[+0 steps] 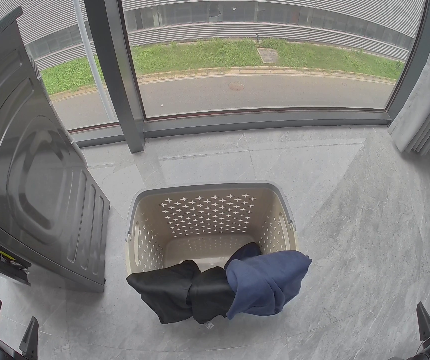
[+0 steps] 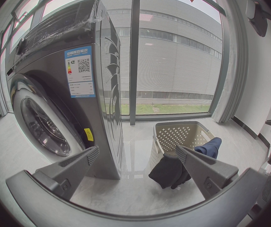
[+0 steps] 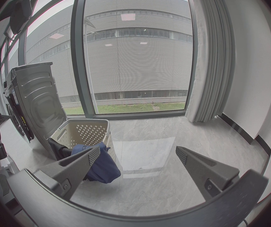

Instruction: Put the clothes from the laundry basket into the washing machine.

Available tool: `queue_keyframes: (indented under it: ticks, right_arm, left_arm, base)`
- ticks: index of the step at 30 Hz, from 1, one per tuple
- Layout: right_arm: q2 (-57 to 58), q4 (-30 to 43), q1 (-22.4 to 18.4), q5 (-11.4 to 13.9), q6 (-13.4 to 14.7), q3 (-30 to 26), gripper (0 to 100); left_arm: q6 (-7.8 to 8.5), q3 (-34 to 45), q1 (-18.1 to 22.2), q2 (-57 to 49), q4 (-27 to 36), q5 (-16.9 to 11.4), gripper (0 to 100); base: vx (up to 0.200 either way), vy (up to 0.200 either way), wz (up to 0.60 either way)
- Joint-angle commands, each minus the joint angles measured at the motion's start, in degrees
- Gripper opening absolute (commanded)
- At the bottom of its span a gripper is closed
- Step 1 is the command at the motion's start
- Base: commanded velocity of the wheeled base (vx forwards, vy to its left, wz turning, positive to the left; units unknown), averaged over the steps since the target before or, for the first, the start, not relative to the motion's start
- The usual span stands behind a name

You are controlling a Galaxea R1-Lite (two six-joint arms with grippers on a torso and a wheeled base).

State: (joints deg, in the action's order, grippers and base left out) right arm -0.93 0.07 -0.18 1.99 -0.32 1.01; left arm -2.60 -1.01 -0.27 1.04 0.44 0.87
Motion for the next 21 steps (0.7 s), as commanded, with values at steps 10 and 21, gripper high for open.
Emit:
queue_keyframes:
  ticks: [10,21]
  right_arm:
    - [0.14,0.01,0.01,0.03,-0.03,-0.92,100]
    - [0.14,0.01,0.01,0.03,-0.03,-0.92,100]
  left_arm:
    - [-0.04,0.84,0.0,-0.86,0.0,0.01,100]
    - [-0.04,0.84,0.0,-0.86,0.0,0.01,100]
  base:
    - [-0.12,0.0,0.0]
    - [0.0,0.109,0.0]
